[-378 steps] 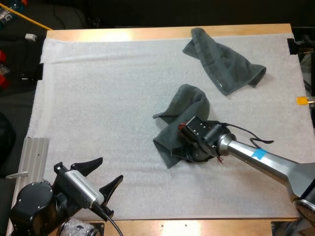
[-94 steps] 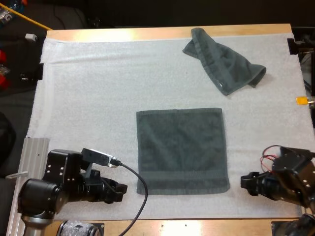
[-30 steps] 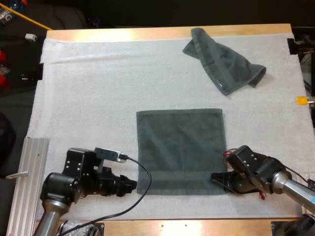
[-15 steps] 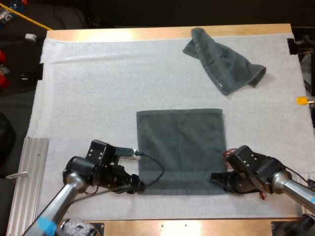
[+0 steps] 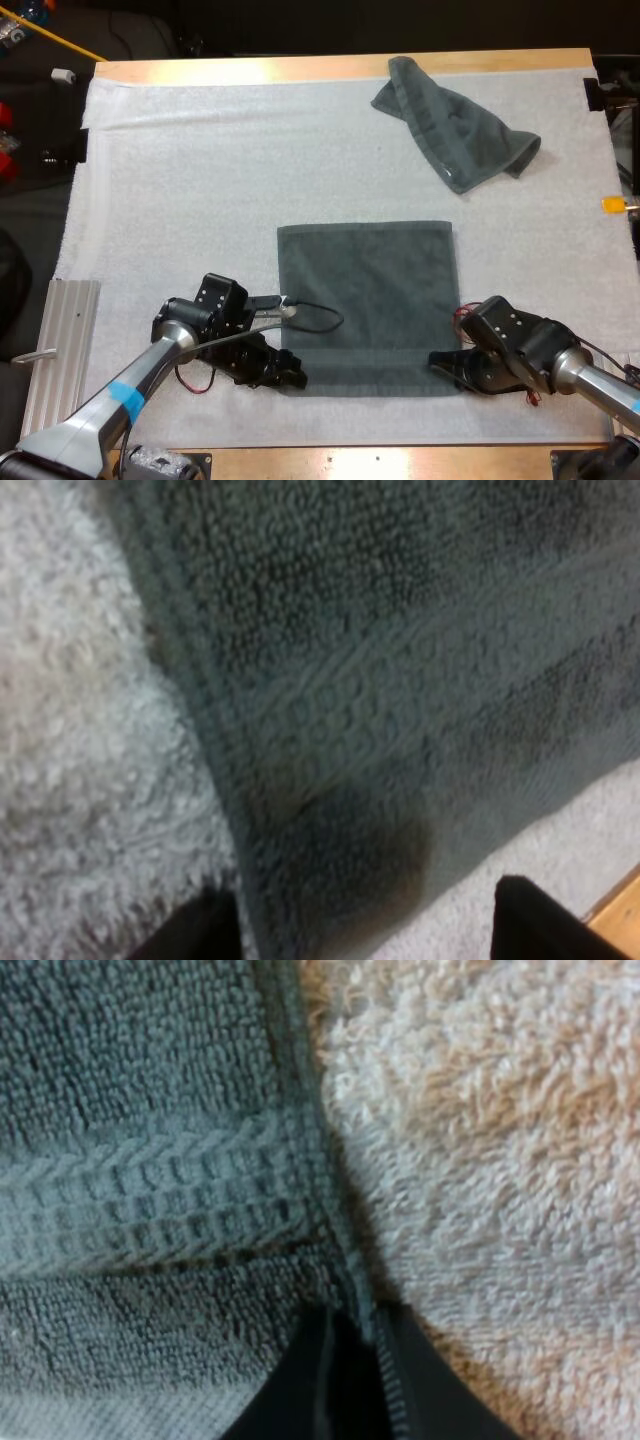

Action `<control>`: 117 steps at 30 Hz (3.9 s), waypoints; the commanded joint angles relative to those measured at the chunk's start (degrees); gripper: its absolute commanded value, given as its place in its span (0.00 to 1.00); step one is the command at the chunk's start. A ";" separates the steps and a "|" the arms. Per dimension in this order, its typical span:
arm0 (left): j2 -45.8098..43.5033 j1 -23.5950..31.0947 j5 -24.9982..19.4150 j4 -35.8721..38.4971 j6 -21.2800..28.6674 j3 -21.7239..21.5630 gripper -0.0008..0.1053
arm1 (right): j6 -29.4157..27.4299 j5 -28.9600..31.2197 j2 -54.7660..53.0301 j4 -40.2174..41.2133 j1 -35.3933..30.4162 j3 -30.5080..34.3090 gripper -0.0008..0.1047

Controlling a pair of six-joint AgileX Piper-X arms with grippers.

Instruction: Pick towel from pile, fold and stack

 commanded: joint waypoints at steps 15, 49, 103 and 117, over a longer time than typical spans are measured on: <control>-0.90 -0.13 3.64 7.98 5.43 -1.35 0.01 | -1.62 -0.48 -4.35 4.91 0.13 -0.73 0.01; -10.54 12.64 15.25 -5.59 -2.87 -3.83 0.01 | 17.43 -11.14 -6.93 -18.72 -6.72 -3.72 0.01; 10.03 19.41 15.10 -44.96 -23.20 -4.26 0.08 | 29.65 -9.30 7.40 -42.17 -21.05 -3.72 0.04; 5.93 19.41 30.35 -44.88 -29.24 -12.67 0.63 | 16.82 -13.89 0.31 -51.21 -21.05 -5.27 0.70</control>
